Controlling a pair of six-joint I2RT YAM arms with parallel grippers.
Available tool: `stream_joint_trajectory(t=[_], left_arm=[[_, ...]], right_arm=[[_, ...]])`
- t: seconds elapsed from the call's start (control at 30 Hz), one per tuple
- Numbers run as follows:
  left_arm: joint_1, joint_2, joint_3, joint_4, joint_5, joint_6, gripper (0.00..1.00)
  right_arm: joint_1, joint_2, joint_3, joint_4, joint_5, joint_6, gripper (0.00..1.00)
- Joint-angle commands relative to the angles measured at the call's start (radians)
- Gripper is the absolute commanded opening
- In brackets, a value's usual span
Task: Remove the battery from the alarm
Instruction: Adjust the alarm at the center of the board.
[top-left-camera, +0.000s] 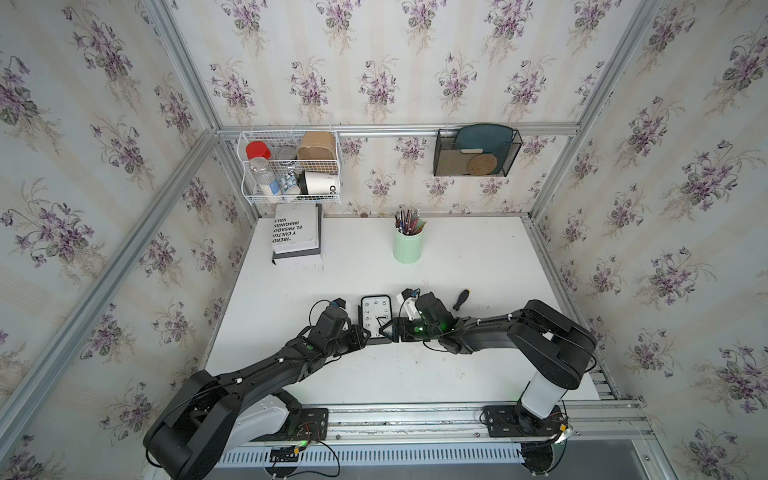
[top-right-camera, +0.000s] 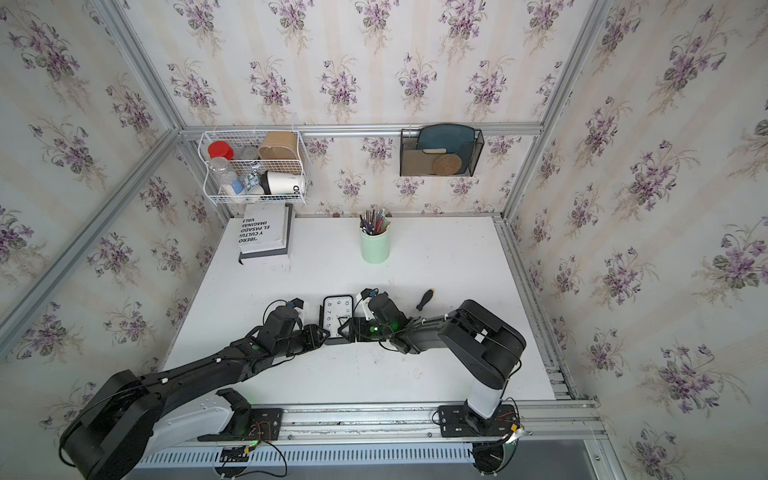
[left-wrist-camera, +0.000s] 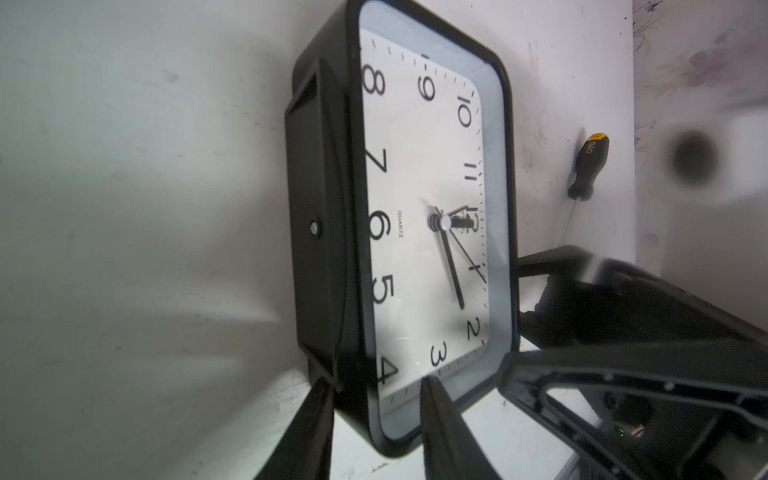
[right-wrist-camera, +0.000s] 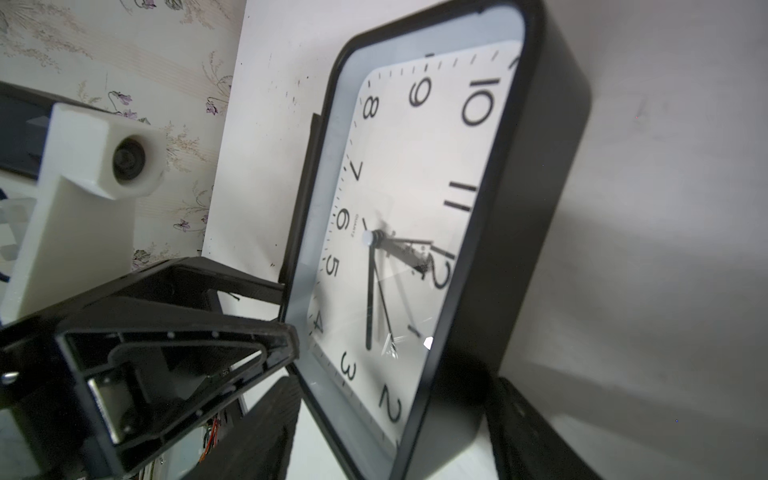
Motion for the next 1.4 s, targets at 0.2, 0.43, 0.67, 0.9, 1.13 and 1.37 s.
stream_joint_trajectory(t=[0.2,0.43,0.67,0.9,1.13,1.37], left_arm=[[-0.009,-0.002,0.068,-0.076,-0.02,0.05,0.29],[-0.008,0.018,0.102,-0.117,-0.038,0.087,0.25],[-0.009,0.006,0.114,-0.153,-0.059,0.102,0.2],[-0.007,-0.051,0.173,-0.292,-0.164,0.139,0.25],[0.046,-0.084,0.217,-0.333,-0.248,0.223,0.41],[0.158,-0.03,0.181,-0.157,-0.104,0.218,0.48]], right_arm=[[-0.007,-0.017,0.009,-0.024,0.014,0.002,0.75],[-0.01,-0.042,0.03,-0.081,0.044,-0.031,0.76],[-0.016,-0.074,0.032,-0.129,0.092,-0.062,0.76],[-0.015,-0.107,0.079,-0.24,0.188,-0.126,0.82],[0.074,-0.121,0.169,-0.427,0.404,-0.146,1.0],[0.255,-0.081,0.279,-0.629,0.707,-0.026,1.0]])
